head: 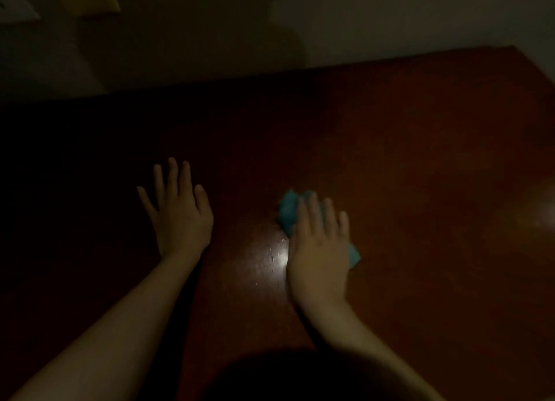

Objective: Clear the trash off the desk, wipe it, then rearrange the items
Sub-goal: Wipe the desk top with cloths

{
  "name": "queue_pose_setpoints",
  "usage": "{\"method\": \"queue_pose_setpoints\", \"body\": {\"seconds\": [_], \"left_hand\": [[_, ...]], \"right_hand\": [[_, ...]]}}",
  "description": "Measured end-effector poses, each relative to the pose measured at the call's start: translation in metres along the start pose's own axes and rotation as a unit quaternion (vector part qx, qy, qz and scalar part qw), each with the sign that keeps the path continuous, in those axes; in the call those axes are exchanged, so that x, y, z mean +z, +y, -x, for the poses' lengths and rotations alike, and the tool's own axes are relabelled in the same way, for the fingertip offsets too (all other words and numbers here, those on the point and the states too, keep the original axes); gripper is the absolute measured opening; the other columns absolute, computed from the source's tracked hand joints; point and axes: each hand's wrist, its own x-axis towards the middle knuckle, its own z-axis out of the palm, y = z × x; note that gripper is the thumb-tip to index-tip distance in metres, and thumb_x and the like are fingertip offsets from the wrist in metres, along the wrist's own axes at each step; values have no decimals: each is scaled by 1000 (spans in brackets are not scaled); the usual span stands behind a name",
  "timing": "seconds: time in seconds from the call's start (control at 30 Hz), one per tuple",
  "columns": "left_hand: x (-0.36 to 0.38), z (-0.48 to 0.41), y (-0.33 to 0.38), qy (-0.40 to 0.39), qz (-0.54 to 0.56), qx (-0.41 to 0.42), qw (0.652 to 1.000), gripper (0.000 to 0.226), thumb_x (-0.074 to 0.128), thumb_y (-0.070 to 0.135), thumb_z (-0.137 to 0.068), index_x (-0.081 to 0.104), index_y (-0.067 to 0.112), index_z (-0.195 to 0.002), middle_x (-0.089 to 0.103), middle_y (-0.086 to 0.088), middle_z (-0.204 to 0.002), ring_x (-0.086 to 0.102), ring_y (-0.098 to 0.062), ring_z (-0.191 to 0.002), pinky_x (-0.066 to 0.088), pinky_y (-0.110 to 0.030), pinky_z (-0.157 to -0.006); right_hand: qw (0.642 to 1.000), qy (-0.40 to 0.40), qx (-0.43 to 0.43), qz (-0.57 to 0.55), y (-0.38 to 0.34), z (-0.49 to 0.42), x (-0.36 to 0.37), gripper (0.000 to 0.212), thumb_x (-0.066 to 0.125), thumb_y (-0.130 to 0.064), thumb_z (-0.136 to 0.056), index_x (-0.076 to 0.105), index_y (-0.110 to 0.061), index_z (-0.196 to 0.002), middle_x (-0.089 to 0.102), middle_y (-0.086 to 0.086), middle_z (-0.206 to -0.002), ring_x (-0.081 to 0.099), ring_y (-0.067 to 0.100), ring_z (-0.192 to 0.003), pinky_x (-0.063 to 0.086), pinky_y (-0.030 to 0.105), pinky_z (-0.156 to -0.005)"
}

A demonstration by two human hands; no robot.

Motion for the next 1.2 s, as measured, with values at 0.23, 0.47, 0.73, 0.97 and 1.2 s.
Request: {"method": "queue_pose_setpoints", "body": {"seconds": [0.23, 0.47, 0.73, 0.97, 1.2], "left_hand": [[-7, 65, -7, -10, 1, 70, 998, 56, 16, 38, -101, 24, 15, -151, 15, -5, -160, 2, -21, -149, -7, -49, -118], [-11, 96, -10, -6, 12, 66, 998, 57, 14, 37, -100, 24, 14, -151, 14, -6, -160, 0, -20, -149, -5, -50, -119], [-18, 137, -18, -13, 11, 67, 998, 51, 22, 33, -104, 24, 14, -151, 13, -4, -160, -1, -19, -149, -5, -50, -119], [-16, 153, -2, -20, 26, 84, 996, 51, 21, 33, -104, 24, 13, -151, 13, -4, -160, -1, -18, -149, -7, -51, -118], [4, 136, 54, -23, 28, 106, 994, 59, 11, 41, -99, 19, 16, -152, 10, -3, -161, -2, -19, -148, -10, -50, -117]], "right_hand": [[997, -36, -58, 25, 27, 66, -14, 47, 37, -27, -95, 46, -13, -139, 43, 9, -146, 41, 27, -135, 29, 47, -112], [994, 4, 107, 6, 12, 109, -19, 49, 28, -27, -97, 40, -9, -142, 37, 12, -149, 34, 32, -138, 23, 51, -114], [998, -52, -31, -19, 2, 177, -29, 50, 31, -29, -94, 46, -14, -139, 42, 6, -147, 39, 26, -136, 25, 46, -111], [991, -17, 126, 32, 115, 154, -52, 54, 23, -32, -96, 46, -10, -139, 45, 11, -144, 43, 32, -133, 29, 51, -110], [998, 3, 48, 47, 113, 123, -43, 51, 26, -31, -96, 50, -10, -136, 48, 11, -142, 46, 31, -131, 27, 48, -111]]}}
